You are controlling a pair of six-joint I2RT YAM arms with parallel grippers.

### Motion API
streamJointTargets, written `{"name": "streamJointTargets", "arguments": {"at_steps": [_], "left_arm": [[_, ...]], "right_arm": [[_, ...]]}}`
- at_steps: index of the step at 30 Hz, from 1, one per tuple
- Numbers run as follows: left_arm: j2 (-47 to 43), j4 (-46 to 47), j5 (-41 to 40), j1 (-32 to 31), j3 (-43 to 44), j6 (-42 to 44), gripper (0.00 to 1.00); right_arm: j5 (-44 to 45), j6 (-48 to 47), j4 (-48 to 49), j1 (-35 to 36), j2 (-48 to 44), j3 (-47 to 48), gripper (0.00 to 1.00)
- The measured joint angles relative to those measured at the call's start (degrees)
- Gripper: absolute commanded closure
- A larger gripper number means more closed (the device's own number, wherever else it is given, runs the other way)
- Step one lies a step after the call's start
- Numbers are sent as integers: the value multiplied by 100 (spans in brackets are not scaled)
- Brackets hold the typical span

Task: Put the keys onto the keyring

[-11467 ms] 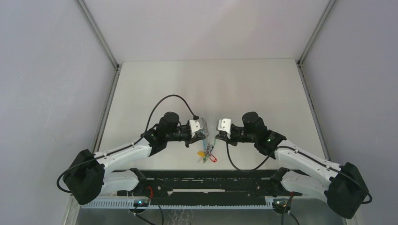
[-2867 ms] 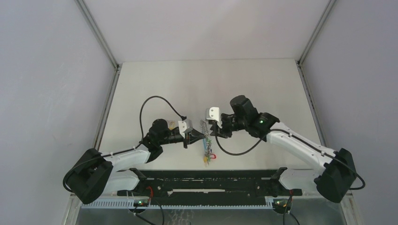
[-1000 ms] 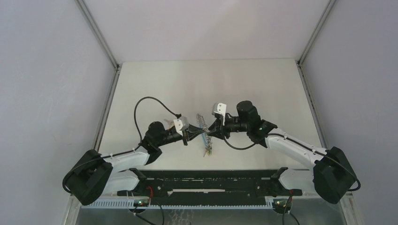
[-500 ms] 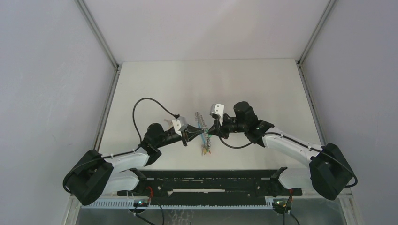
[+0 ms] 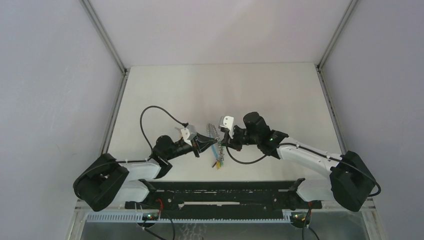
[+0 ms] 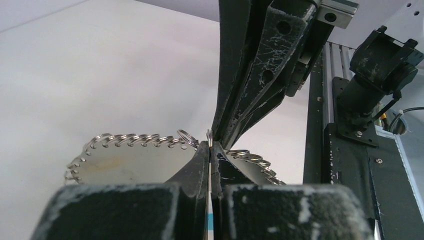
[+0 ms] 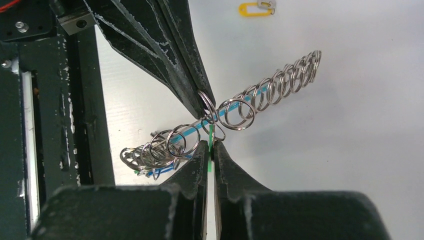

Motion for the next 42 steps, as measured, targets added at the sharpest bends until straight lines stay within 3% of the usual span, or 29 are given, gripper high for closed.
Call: {"name": "streamJointTargets", "arguments": {"at_steps": [8, 16, 19, 26, 42], "left_arm": [[127, 501, -105, 2, -63, -138, 100], [120, 728, -122, 2, -63, -186, 100], [94, 732, -118, 2, -63, -197, 100], [57, 769, -120, 9, -66, -238, 100], [39, 870, -92, 9, -66, -280, 100]], "right_arm": [[516, -199, -286, 70, -487, 13, 100], [476, -208, -337, 70, -588, 72, 99], [398, -142, -105, 68, -535, -24, 87], [306, 9, 450, 66, -461, -361, 77], [323, 155, 1526, 63, -468, -859, 77]]}}
